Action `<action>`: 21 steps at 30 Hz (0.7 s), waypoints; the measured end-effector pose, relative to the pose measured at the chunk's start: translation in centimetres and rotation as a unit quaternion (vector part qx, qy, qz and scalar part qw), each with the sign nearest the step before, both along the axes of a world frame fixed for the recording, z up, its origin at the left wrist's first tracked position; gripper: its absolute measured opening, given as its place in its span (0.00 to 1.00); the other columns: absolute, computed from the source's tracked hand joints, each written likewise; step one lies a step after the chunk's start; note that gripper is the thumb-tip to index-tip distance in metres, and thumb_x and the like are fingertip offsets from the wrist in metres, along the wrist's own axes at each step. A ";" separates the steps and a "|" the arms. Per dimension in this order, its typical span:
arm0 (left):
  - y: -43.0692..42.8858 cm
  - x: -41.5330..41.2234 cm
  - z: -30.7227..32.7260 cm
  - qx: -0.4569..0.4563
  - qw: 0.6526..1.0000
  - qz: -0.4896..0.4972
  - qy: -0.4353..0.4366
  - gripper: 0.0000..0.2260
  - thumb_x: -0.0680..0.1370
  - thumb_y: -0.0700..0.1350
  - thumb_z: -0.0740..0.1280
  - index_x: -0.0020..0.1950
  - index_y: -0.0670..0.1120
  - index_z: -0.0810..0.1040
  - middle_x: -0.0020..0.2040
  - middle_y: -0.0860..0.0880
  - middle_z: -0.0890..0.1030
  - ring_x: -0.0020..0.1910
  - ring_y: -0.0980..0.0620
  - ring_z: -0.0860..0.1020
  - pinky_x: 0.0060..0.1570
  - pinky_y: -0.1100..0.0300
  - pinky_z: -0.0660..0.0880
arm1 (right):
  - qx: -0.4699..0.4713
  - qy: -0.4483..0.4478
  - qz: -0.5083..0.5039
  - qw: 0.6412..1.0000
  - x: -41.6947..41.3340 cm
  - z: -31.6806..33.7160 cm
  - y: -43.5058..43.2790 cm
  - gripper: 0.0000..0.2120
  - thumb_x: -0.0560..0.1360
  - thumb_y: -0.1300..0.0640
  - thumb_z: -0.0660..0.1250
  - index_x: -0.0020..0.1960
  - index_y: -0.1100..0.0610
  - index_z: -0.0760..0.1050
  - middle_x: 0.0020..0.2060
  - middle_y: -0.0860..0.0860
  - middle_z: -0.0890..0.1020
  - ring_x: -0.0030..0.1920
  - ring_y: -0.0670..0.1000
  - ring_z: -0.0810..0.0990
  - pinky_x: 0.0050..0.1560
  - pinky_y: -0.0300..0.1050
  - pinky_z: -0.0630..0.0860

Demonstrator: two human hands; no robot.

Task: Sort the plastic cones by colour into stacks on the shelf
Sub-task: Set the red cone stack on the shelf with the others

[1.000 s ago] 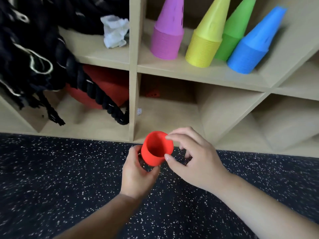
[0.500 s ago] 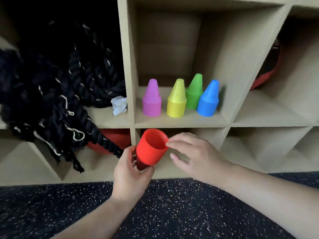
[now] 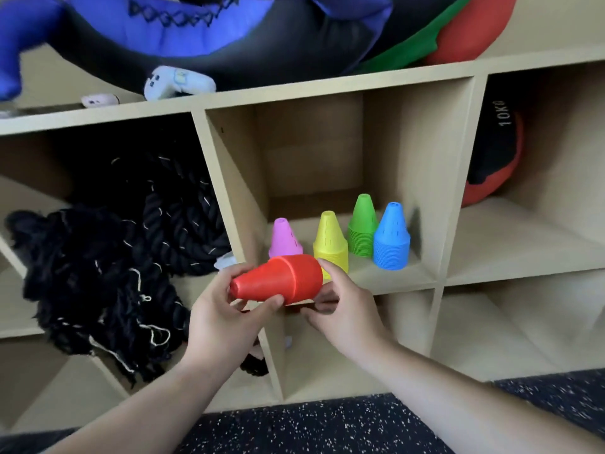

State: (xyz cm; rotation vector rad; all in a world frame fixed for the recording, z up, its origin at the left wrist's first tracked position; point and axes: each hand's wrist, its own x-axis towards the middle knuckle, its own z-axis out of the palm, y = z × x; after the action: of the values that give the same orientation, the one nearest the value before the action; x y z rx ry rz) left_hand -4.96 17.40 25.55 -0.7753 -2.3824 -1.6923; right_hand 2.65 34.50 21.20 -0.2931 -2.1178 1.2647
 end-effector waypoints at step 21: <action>8.5 -3.6 -3.2 -0.035 0.992 0.061 0.100 0.20 0.75 0.45 0.75 0.64 0.58 0.76 0.56 0.61 0.78 0.56 0.66 0.76 0.57 0.62 0.74 | -0.024 -0.106 0.024 0.994 -8.1 -2.8 3.0 0.11 0.67 0.48 0.73 0.41 0.51 0.73 0.25 0.44 0.75 0.26 0.39 0.73 0.26 0.34 0.63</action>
State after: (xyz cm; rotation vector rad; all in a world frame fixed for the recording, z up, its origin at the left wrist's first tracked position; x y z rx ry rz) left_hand -8.56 25.86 22.33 -0.7534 -2.3117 -1.4194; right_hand -5.45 37.47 18.39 -0.4150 -2.2866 1.3654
